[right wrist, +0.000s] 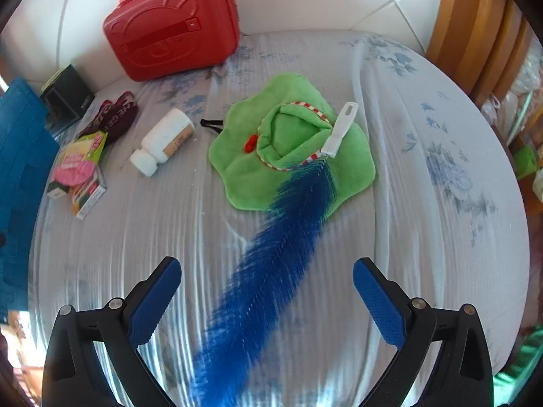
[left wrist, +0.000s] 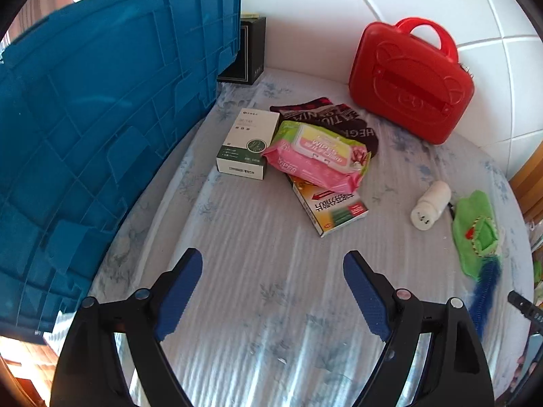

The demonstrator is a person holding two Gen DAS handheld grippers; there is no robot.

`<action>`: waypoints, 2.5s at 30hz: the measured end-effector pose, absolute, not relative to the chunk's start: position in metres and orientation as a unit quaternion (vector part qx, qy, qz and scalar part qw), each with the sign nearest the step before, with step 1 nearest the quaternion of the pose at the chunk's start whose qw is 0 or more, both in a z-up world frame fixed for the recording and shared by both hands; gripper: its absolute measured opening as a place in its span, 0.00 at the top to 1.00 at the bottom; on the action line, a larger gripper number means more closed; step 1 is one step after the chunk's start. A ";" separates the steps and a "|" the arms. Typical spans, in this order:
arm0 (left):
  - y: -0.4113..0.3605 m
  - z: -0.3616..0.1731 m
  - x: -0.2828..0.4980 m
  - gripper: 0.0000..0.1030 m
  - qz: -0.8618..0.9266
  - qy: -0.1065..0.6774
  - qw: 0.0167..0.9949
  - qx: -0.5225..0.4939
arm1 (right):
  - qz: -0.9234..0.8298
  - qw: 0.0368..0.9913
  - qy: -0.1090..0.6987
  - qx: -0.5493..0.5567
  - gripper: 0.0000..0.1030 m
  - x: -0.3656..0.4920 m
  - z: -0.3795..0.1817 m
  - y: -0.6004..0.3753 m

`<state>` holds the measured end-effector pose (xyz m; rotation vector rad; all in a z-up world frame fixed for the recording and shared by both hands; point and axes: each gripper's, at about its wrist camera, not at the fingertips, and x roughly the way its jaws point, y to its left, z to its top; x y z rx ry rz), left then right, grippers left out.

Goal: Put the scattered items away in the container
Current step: 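Move both grippers back toward the green plush and blue duster, then close the left gripper on the orange-green medicine box while the right gripper moves to the pink wipes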

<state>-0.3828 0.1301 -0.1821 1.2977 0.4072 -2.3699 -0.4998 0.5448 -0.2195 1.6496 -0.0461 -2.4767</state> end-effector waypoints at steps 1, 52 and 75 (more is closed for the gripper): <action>0.129 -0.186 -0.387 0.17 -0.850 0.146 0.197 0.467 | -0.829 0.076 -0.020 0.554 0.00 -0.502 -0.223 0.545; 0.187 -0.317 -0.413 0.12 -0.827 0.073 0.091 0.550 | -0.819 0.013 0.019 0.573 0.61 -0.484 -0.295 0.506; 0.146 -0.301 -0.336 0.15 -0.832 0.076 0.110 0.539 | -0.861 0.073 0.133 0.486 0.14 -0.442 -0.244 0.422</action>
